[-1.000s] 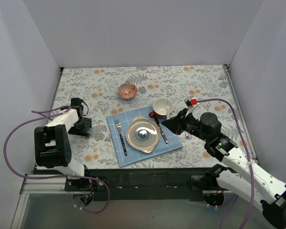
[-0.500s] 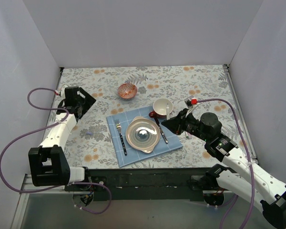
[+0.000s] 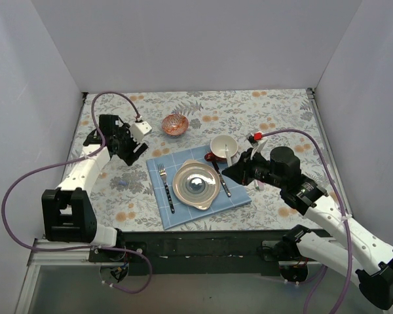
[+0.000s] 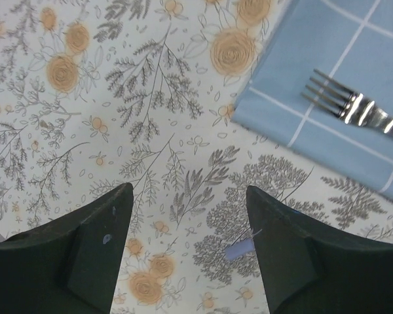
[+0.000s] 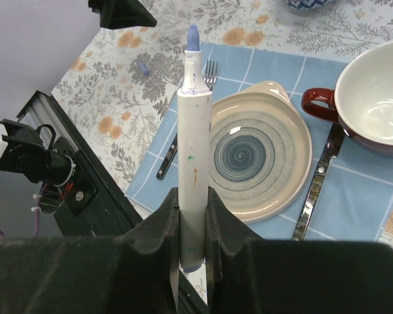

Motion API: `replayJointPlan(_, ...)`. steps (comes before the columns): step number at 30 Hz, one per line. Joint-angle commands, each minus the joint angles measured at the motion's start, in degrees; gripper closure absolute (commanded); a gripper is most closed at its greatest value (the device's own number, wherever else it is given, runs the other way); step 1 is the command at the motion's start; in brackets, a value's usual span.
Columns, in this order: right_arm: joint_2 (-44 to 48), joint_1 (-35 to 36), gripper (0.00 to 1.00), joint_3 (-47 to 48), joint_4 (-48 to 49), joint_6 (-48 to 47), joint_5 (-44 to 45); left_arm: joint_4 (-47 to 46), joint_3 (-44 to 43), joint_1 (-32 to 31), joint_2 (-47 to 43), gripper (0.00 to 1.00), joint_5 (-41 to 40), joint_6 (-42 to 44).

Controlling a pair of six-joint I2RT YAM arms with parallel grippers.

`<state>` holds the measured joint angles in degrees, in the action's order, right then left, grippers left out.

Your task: Insert the pens into the pen caps

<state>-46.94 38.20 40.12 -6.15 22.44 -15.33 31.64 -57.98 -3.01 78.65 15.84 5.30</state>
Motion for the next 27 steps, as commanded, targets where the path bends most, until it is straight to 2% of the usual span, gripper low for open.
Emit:
replayJointPlan(1,-0.7,-0.3,0.99,2.5,-2.7,-2.7,0.2,13.2,-6.3,2.0,5.3,0.33,1.5,9.8)
replayJointPlan(3,-1.4,-0.3,0.99,2.9,-2.9,-3.0,0.1,19.5,-8.5,2.0,11.0,0.39,-2.6,8.0)
replayJointPlan(6,-1.9,-0.3,0.99,3.5,-3.2,-3.8,0.2,21.6,-8.6,1.9,14.5,0.44,-4.4,5.4)
replayJointPlan(9,-2.5,-0.3,0.99,3.5,-3.8,-4.8,0.3,20.7,-5.0,1.3,15.0,0.44,-4.1,2.8)
replayJointPlan(12,-3.0,-0.3,0.99,3.2,-3.8,-4.9,0.7,19.2,-2.0,1.0,14.0,0.45,-4.9,4.9)
replayJointPlan(16,-4.2,-0.1,0.99,3.2,-3.3,-4.8,0.5,18.0,-2.6,1.0,14.3,0.45,-2.6,5.3)
replayJointPlan(21,-4.0,-0.1,0.99,3.7,-4.0,-5.2,1.0,20.0,-0.9,1.4,15.9,0.43,-7.8,2.1)
replayJointPlan(24,-3.6,-0.1,0.99,3.7,-4.4,-5.6,1.6,16.4,0.5,2.1,15.5,0.42,-8.6,3.7)
replayJointPlan(27,-3.8,0.1,0.99,3.7,-4.4,-5.6,1.4,17.8,0.0,2.2,18.1,0.43,-8.7,3.1)
